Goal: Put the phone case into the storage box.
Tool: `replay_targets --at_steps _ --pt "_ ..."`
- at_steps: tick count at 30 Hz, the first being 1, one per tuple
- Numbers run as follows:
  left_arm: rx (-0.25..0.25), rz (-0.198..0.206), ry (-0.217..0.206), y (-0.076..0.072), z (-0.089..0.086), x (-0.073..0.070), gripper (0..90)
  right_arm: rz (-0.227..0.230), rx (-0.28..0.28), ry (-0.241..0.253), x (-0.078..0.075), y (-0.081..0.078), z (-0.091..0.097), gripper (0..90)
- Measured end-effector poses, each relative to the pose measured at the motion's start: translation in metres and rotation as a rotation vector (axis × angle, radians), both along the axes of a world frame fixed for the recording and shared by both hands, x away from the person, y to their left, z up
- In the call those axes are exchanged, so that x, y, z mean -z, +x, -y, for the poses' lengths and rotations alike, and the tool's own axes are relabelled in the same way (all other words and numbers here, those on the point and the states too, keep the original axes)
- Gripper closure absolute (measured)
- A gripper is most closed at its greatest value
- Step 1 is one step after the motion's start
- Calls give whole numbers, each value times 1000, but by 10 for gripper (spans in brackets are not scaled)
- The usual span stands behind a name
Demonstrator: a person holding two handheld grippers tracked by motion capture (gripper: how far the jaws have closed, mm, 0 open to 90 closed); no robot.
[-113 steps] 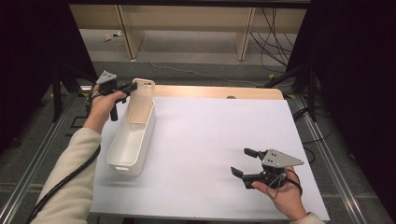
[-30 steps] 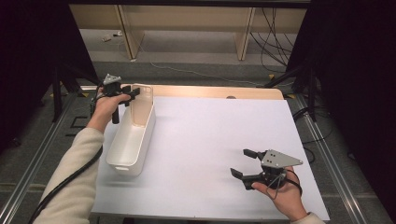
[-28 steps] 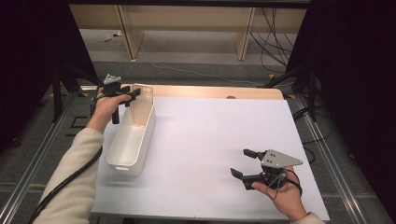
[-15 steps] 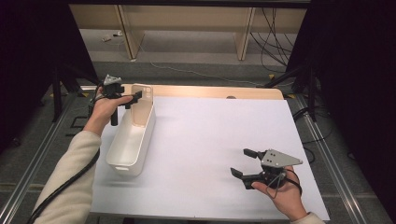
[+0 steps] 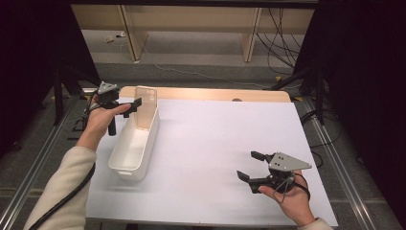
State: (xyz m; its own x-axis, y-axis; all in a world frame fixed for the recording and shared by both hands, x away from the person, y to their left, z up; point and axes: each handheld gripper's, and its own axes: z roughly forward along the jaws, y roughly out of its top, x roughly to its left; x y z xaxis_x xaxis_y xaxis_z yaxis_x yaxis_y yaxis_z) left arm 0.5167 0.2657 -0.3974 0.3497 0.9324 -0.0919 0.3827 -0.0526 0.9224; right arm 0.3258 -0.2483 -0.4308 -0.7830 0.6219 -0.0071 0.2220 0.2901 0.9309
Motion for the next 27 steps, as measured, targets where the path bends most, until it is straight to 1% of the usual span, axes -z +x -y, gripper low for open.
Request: replay_targets --at_steps 2,3,4,5,6,7,10,11,13,14,15,18,19,20,22,23,24,26,27 --pt "2 8 2 -5 0 0 0 6 7 2 -1 1 0 170" --pt "-1 6 -1 -8 0 0 0 14 6 29 1 1 -2 170" --pt "-1 9 -2 -10 0 0 0 19 6 29 1 1 -2 172" --pt "-2 10 -3 -12 0 1 0 -3 5 32 0 0 -3 172" --pt "1 12 -3 -15 -1 2 0 -3 7 32 0 0 -3 173" --pt "0 9 -10 -17 -1 3 0 20 8 31 0 2 -2 174" --pt "5 7 -27 -22 -2 4 0 20 2 23 0 2 -1 174" --pt "7 12 -35 -23 -2 4 0 24 -1 30 1 3 -1 174" --pt "6 19 -41 -26 -2 2 0 19 0 28 0 3 -1 173" --pt "9 29 -44 -27 -2 1 0 14 5 23 0 2 0 173" --pt "9 38 -40 -29 -2 0 0 12 2 22 0 2 1 173" --pt "19 55 -31 -35 0 -4 0 28 6 34 0 3 1 173" --pt "26 61 -34 -37 1 -5 0 21 3 30 -1 3 1 173" --pt "31 62 -34 -40 2 -6 0 27 -3 47 0 3 0 173" --pt "35 66 -29 -44 3 -7 0 21 2 29 -1 3 1 173" --pt "37 63 -27 -47 3 -7 0 31 6 31 0 3 1 173" --pt "40 67 -26 -49 4 -7 0 29 7 33 0 3 1 173" --pt "49 69 -26 -53 4 -8 0 0 9 35 -1 2 0 173" --pt "50 69 -28 -55 5 -8 0 12 11 35 -1 2 0 173"
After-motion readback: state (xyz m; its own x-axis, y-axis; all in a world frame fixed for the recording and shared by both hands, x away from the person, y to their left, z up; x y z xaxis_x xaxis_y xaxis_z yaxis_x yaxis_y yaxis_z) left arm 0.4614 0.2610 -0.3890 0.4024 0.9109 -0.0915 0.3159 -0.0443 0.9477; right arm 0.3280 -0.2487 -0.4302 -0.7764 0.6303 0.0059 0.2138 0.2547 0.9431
